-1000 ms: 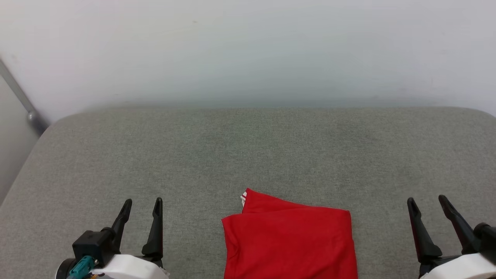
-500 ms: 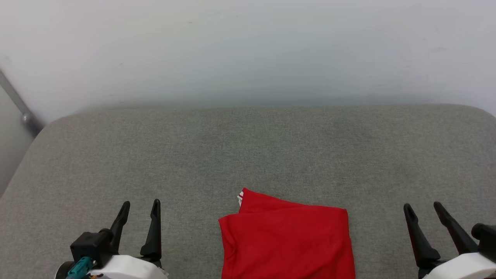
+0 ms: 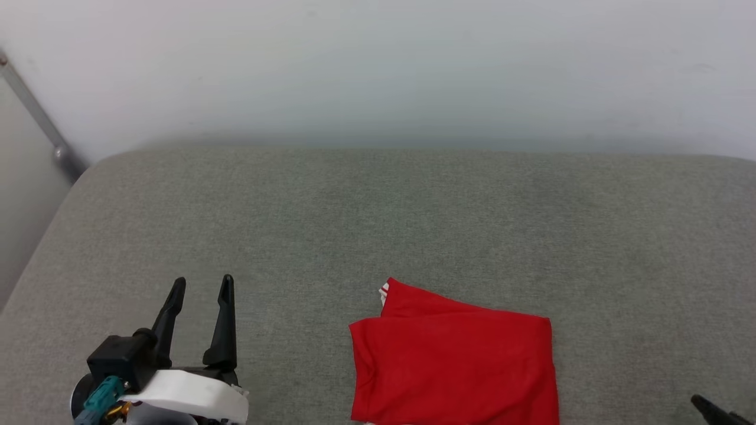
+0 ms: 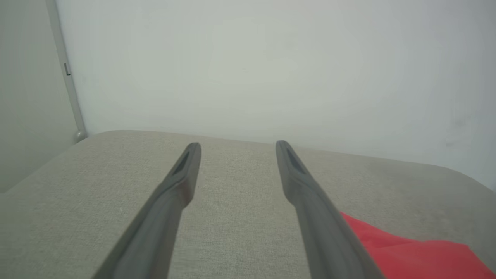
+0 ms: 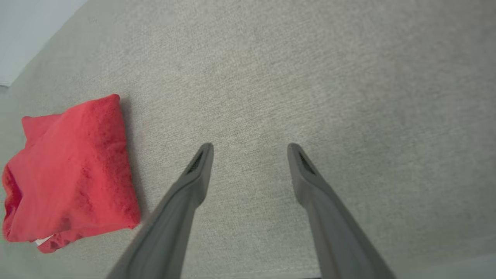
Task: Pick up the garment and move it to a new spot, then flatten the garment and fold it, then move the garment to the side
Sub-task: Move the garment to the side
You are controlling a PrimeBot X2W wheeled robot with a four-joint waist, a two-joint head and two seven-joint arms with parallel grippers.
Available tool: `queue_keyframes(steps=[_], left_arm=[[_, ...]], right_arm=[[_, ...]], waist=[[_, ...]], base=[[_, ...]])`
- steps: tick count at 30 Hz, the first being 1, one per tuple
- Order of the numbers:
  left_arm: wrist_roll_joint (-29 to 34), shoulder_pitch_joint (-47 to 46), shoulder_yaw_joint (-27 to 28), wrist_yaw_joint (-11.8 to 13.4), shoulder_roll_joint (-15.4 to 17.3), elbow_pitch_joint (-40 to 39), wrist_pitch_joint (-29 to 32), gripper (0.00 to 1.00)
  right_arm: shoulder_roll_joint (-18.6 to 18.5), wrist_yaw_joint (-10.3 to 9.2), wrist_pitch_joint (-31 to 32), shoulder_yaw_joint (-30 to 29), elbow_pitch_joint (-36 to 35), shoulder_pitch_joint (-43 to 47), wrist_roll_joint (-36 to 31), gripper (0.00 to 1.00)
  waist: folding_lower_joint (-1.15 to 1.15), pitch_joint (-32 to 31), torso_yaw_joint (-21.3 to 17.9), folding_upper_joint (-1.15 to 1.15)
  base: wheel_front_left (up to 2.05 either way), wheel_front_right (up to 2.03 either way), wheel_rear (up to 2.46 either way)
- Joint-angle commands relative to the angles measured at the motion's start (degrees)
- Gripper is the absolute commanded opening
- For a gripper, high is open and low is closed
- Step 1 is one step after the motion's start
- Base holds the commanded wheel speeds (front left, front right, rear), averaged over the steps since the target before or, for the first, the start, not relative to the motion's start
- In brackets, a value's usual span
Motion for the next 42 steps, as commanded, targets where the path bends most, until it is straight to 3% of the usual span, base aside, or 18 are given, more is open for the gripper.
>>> queue_keyframes(steps=[1, 6, 11, 20, 21, 22, 23, 24, 28, 33, 38, 42], left_arm=[[0.37, -0.89, 0.24, -0.27, -0.27, -0.31, -0.26, 1.0], [2.01, -1.78, 2.46, -1.97, -1.48, -0.7, -0.26, 1.0], [3.34, -3.1, 3.74, -3.7, -3.13, -0.21, -0.25, 1.0], [5.02, -5.03, 5.09, -6.44, -5.58, 2.11, -0.21, 1.0], [5.19, -5.12, 5.22, -6.54, -5.79, 2.29, -0.21, 1.0], [5.42, -5.13, 5.4, -6.75, -5.95, 2.48, -0.21, 1.0], [5.51, -5.02, 5.58, -6.91, -6.1, 2.71, -0.21, 1.0], [5.68, -4.7, 5.74, -6.97, -6.2, 2.97, -0.21, 1.0], [6.28, -3.77, 5.72, -7.21, -6.44, 3.74, -0.21, 1.0], [6.54, -2.86, 5.41, -7.33, -6.2, 4.35, -0.16, 1.0], [6.38, -1.63, 5.61, -6.79, -6.34, 4.28, -0.1, 1.0], [6.46, -1.16, 5.86, -6.65, -6.78, 3.34, -0.13, 1.0]], right_arm=[[0.04, -0.01, 1.26, -0.26, 0.33, -1.06, 0.21, 1.0], [2.96, 0.0, 12.05, -0.86, 2.95, -3.92, 6.72, 1.0], [6.52, 0.0, 17.92, 0.76, 4.47, -7.27, 15.46, 1.0], [7.79, -0.05, 16.58, 6.43, 12.85, -11.45, 24.12, 1.0], [7.8, -0.06, 16.25, 7.06, 13.62, -11.51, 24.25, 0.93], [7.81, -0.05, 15.82, 7.62, 13.93, -11.61, 24.56, 0.34], [7.84, -0.05, 15.43, 8.3, 14.13, -11.78, 24.82, 0.04], [7.77, -0.05, 15.2, 9.04, 14.02, -11.98, 25.1, 0.0], [5.73, -0.01, 13.58, 12.23, 11.96, -12.97, 25.22, 0.0], [1.48, -0.01, 9.48, 19.91, 8.18, -13.65, 20.03, 0.0], [-3.64, -0.01, 6.52, 27.5, 6.14, -14.61, 15.55, 0.0], [-7.02, -0.01, 5.05, 29.69, 7.11, -16.87, 11.64, 0.0]], waist=[[0.0, 0.99, 1.1, 0.0], [0.0, 3.73, 4.04, 0.0], [0.0, 6.93, 6.48, 0.0], [0.0, 9.43, 8.6, 0.0], [0.0, 9.39, 8.69, 0.0], [0.0, 9.33, 8.71, 0.0], [0.0, 9.06, 8.61, 0.0], [0.0, 8.73, 8.41, 0.0], [0.0, 7.18, 7.04, 0.0], [0.0, 4.32, 3.65, 0.0], [0.0, 2.22, -2.05, 0.0], [0.0, 2.87, -7.87, 0.0]], base=[[0.0, 0.0, 0.0], [0.0, 0.0, 0.0], [0.0, 0.0, 0.0], [0.0, 0.0, 0.0], [0.0, 0.0, 0.0], [0.0, 0.0, 0.0], [0.0, 0.0, 0.0], [0.0, 0.0, 0.0], [0.0, 0.0, 0.0], [0.0, 0.0, 0.0], [0.0, 0.0, 0.0], [0.0, 0.0, 0.0]])
